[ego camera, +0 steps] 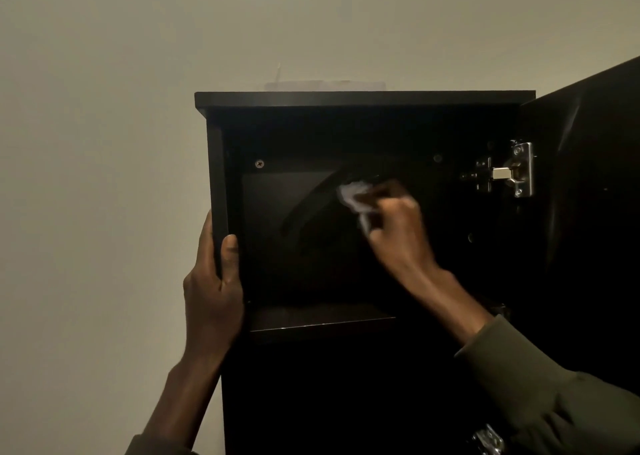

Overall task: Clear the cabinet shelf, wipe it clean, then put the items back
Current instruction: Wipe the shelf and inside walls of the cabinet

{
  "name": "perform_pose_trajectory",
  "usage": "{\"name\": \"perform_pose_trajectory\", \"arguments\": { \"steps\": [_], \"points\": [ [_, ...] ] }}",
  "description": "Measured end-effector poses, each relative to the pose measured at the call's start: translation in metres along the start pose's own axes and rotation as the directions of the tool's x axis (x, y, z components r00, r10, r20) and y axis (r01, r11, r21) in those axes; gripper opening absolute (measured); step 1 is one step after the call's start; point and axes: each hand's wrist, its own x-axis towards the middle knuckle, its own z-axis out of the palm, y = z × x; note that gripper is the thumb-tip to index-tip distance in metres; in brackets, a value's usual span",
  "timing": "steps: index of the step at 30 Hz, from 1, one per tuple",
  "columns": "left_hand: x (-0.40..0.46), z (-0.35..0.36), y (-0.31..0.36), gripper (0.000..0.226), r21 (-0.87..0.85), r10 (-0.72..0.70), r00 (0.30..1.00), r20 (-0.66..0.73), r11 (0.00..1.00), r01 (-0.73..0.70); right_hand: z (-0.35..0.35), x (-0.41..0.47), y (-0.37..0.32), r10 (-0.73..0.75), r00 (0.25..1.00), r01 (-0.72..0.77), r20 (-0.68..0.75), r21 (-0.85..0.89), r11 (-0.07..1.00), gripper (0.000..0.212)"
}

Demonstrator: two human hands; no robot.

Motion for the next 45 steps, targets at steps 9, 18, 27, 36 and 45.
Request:
{"name": "perform_pose_trajectory", "arguments": {
  "steps": [9,18,27,36,45],
  "points": [
    [-0.001,0.0,0.0,0.061,-0.007,-0.003,1.0,-0.01,1.0,0.002,0.007,0.006,0.032,0.16,0.987,-0.157,0.018,-0.132,0.979,0.066],
    [-0.002,0.001,0.001,0.056,-0.031,-0.008,1.0,0.005,0.999,0.008,0.062,-0.004,-0.028,-0.419,0.808,0.513,0.415,-0.143,0.846,0.082],
    [-0.001,0.002,-0.003,0.057,-0.026,-0.004,1.0,-0.001,1.0,0.004,0.034,-0.002,0.015,0.033,0.999,-0.017,0.041,-0.347,0.938,0.08],
    [-0.003,0.001,0.0,0.058,0.003,0.001,1.0,-0.007,1.0,-0.001,0.027,-0.045,-0.012,-0.01,0.974,0.013,0.224,-0.013,1.0,0.073],
    [-0.002,0.0,0.002,0.061,-0.002,-0.006,1.0,-0.004,1.0,0.006,-0.014,-0.002,0.028,0.18,0.982,-0.177,-0.055,0.053,0.983,0.025]
  ]
}}
